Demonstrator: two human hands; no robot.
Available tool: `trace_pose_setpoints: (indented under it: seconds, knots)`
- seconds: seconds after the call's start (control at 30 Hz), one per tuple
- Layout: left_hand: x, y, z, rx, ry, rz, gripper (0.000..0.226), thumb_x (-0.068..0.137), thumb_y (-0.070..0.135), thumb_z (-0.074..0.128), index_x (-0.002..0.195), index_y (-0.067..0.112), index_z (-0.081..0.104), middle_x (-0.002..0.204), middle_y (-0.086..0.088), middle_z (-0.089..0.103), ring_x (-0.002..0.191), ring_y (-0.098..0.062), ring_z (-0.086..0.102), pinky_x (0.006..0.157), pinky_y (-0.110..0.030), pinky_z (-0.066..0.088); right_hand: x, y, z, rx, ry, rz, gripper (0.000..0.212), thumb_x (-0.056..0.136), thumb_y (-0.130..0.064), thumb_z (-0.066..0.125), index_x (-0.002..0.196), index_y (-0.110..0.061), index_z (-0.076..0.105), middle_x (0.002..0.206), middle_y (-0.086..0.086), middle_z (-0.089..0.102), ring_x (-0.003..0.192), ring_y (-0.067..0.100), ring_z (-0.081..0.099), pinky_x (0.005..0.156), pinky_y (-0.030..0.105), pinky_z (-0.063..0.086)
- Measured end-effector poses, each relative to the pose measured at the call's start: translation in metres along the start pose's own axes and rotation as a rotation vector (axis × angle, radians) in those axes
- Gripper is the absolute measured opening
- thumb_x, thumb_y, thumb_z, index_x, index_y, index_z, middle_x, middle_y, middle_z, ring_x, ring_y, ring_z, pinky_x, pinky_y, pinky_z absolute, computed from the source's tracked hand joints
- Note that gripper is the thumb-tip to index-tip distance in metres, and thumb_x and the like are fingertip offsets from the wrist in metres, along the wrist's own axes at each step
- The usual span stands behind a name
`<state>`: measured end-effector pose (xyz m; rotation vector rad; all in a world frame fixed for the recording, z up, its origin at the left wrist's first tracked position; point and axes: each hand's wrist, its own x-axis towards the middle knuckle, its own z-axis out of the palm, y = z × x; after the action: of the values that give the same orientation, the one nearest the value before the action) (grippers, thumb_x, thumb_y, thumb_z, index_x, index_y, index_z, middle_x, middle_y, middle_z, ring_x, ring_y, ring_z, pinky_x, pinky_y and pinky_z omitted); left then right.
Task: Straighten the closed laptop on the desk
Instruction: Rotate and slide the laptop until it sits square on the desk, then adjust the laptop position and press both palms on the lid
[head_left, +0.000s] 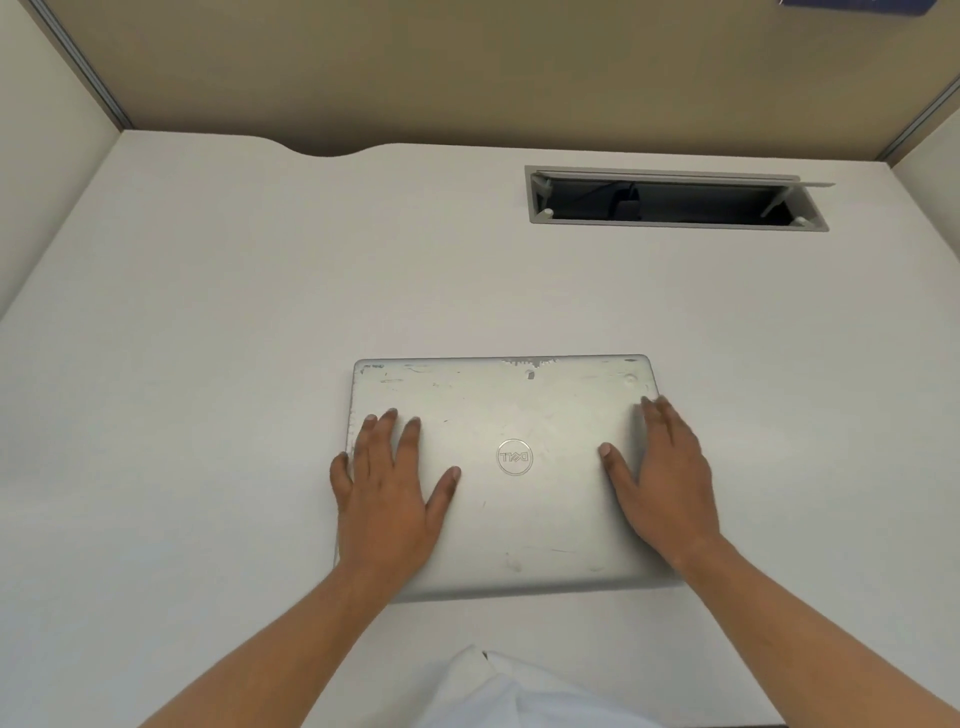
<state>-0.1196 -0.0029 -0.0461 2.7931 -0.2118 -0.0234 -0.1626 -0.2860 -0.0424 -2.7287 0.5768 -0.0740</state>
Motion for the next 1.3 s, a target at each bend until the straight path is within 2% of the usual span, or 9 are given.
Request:
trace_pose_setpoints:
  seconds: [0.07,0.17,0.47,0.6,0.7,0.8,0.9,1.1,1.3]
  knots:
    - [-0.001,-0.001,0.003,0.026,-0.019,0.021,0.067,0.094,0.059,0.037,0.145,0.015,0.040,0.158,-0.007,0.034,0.149,-0.024,0.022,0.118,-0.049,0.019,-0.004,-0.002,0.006,-0.026,0.004,-0.055,0.066,0.095,-0.050,0.044,0.151,-0.016,0.032,0.161,0.001,0.029,0.148,0.024,0.019,0.114,0.046,0.032]
    - [0.000,-0.003,0.005,0.021,-0.005,0.020,0.068,0.092,0.060,0.037,0.143,0.016,0.043,0.156,-0.004,0.038,0.148,-0.022,0.025,0.118,-0.047,0.019,-0.005,-0.001,0.009,-0.034,0.002,-0.055,0.066,0.095,-0.054,0.038,0.151,-0.020,0.032,0.162,-0.004,0.026,0.150,0.022,0.014,0.113,0.046,0.034]
    - [0.004,-0.006,0.000,-0.132,0.041,-0.073,0.068,0.083,0.061,0.055,0.137,0.020,0.051,0.154,-0.004,0.040,0.146,-0.022,0.027,0.116,-0.043,0.024,-0.005,-0.002,0.008,-0.027,-0.008,-0.048,0.065,0.094,-0.053,0.040,0.151,-0.022,0.033,0.161,-0.003,0.027,0.148,0.025,0.018,0.116,0.045,0.029]
    - [0.002,-0.016,-0.009,-0.157,0.055,-0.219,0.073,0.076,0.065,0.062,0.137,0.026,0.051,0.153,-0.004,0.037,0.142,-0.024,0.030,0.110,-0.048,0.032,-0.008,-0.005,0.002,-0.023,0.045,0.034,0.061,0.088,-0.060,0.049,0.142,-0.033,0.045,0.156,0.001,0.036,0.132,0.030,0.043,0.103,0.046,0.044]
    - [0.001,-0.026,-0.018,-0.128,0.003,-0.340,0.084,0.069,0.075,0.059,0.140,0.034,0.045,0.138,-0.005,0.040,0.126,-0.029,0.043,0.100,-0.047,0.040,-0.010,-0.006,-0.002,-0.058,0.062,0.122,0.067,0.082,-0.070,0.049,0.141,-0.038,0.042,0.146,0.001,0.041,0.118,0.031,0.047,0.086,0.045,0.052]
    - [0.001,-0.031,-0.024,-0.165,-0.078,-0.395,0.094,0.065,0.078,0.058,0.147,0.036,0.035,0.119,-0.003,0.040,0.114,-0.027,0.049,0.093,-0.042,0.046,-0.010,-0.007,-0.005,-0.053,-0.015,0.248,0.079,0.075,-0.082,0.041,0.144,-0.045,0.034,0.132,0.004,0.042,0.111,0.032,0.047,0.076,0.043,0.052]
    - [0.002,-0.028,-0.027,-0.283,-0.140,-0.453,0.098,0.066,0.074,0.063,0.150,0.039,0.027,0.107,0.002,0.032,0.114,-0.028,0.049,0.089,-0.039,0.046,-0.004,-0.004,-0.011,-0.091,-0.140,0.262,0.086,0.070,-0.090,0.028,0.147,-0.052,0.020,0.114,0.001,0.040,0.099,0.028,0.047,0.065,0.037,0.045]
    - [0.010,-0.016,-0.034,-0.377,-0.229,-0.567,0.114,0.060,0.070,0.073,0.153,0.039,0.016,0.104,-0.006,0.035,0.113,-0.036,0.050,0.095,-0.040,0.045,0.008,-0.003,-0.021,-0.124,-0.247,0.228,0.095,0.062,-0.096,0.019,0.147,-0.056,0.006,0.103,0.003,0.039,0.084,0.028,0.053,0.062,0.036,0.047]
    - [0.018,-0.018,-0.039,-0.429,-0.277,-0.615,0.120,0.056,0.063,0.081,0.153,0.042,0.013,0.117,-0.016,0.047,0.114,-0.038,0.052,0.099,-0.044,0.046,0.013,0.000,-0.025,0.006,-0.270,0.227,0.096,0.060,-0.097,0.033,0.144,-0.060,0.005,0.097,0.003,0.043,0.078,0.026,0.058,0.071,0.039,0.053]
